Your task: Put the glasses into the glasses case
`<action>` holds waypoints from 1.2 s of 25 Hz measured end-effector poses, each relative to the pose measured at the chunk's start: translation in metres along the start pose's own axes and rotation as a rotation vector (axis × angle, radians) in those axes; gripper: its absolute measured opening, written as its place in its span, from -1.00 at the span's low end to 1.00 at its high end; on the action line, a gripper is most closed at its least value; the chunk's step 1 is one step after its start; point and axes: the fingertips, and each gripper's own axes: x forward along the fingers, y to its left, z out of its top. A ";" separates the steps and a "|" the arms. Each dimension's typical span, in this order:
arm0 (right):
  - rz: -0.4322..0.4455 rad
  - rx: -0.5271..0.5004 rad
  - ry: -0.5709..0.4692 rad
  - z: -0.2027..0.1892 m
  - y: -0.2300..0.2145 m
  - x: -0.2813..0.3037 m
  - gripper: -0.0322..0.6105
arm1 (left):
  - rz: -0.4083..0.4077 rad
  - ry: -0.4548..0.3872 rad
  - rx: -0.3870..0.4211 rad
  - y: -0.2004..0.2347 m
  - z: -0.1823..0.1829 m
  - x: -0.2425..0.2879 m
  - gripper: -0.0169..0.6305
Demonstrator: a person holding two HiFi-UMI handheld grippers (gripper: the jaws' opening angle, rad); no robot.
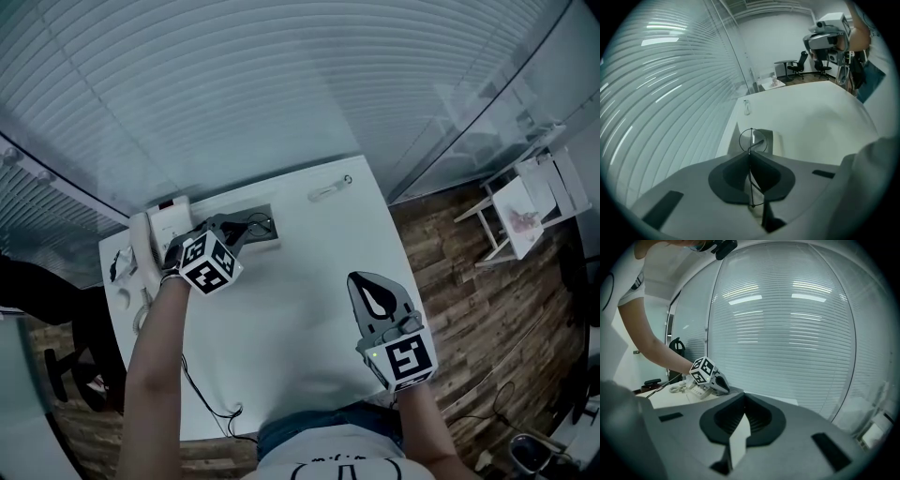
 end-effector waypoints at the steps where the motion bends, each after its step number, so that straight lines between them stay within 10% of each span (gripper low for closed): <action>1: 0.001 -0.006 0.006 0.000 0.001 0.001 -0.87 | 0.002 0.003 0.002 0.002 -0.001 0.002 -0.88; 30: 0.039 -0.067 0.041 -0.002 0.031 0.002 -0.87 | -0.210 0.129 -0.047 -0.021 -0.018 0.016 -0.88</action>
